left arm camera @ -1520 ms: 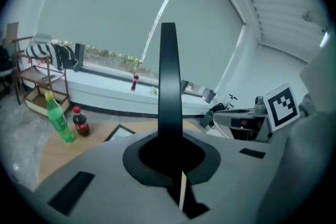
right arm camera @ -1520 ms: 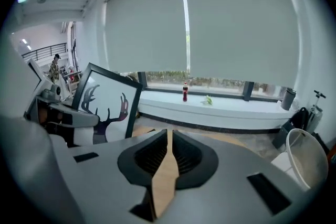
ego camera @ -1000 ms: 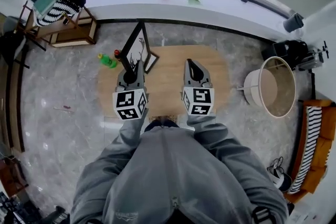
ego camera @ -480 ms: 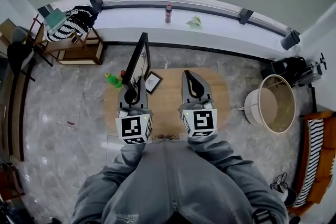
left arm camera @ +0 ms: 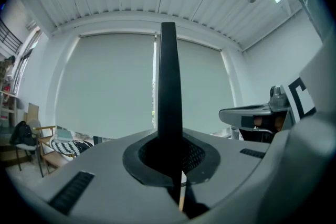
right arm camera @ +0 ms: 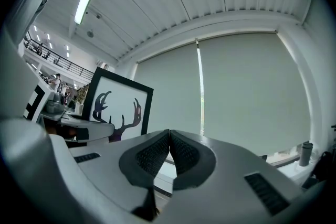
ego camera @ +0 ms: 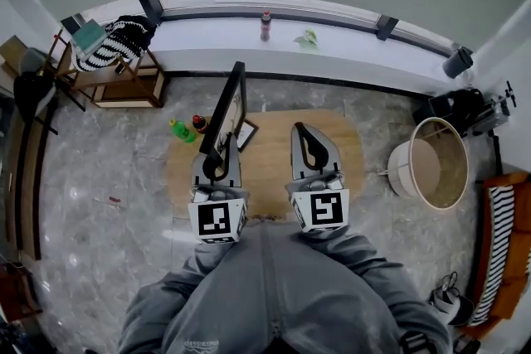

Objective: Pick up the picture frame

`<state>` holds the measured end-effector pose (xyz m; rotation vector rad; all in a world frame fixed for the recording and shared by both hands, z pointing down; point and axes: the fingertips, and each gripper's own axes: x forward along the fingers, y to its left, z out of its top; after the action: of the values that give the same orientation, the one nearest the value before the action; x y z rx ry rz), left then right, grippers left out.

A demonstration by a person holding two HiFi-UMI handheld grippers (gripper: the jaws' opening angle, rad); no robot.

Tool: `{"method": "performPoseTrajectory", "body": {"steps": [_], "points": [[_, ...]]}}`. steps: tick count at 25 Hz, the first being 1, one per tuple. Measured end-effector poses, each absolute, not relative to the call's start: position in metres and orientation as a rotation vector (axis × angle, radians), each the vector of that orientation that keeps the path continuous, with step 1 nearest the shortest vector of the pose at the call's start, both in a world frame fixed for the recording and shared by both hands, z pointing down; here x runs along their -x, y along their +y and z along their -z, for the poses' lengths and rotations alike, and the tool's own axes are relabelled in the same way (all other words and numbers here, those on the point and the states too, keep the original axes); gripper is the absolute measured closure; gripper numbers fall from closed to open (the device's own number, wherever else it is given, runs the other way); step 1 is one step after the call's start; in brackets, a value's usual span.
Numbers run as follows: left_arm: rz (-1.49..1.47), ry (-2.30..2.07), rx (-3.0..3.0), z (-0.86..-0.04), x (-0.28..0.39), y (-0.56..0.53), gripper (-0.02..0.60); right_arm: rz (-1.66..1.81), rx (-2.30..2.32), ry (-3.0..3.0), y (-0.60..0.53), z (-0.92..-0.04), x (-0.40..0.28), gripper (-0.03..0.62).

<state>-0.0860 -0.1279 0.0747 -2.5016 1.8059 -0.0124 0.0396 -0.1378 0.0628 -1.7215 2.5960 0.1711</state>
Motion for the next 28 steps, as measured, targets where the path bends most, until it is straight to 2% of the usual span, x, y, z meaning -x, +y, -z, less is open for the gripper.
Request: {"method": "performPoseTrajectory", "body": {"steps": [28], "points": [[0.023,1.766,2.554,-0.081,0.064,-0.137,0.558,-0.088,1.730,2.635,-0.143,-0.083,-0.053,0.563]]}}
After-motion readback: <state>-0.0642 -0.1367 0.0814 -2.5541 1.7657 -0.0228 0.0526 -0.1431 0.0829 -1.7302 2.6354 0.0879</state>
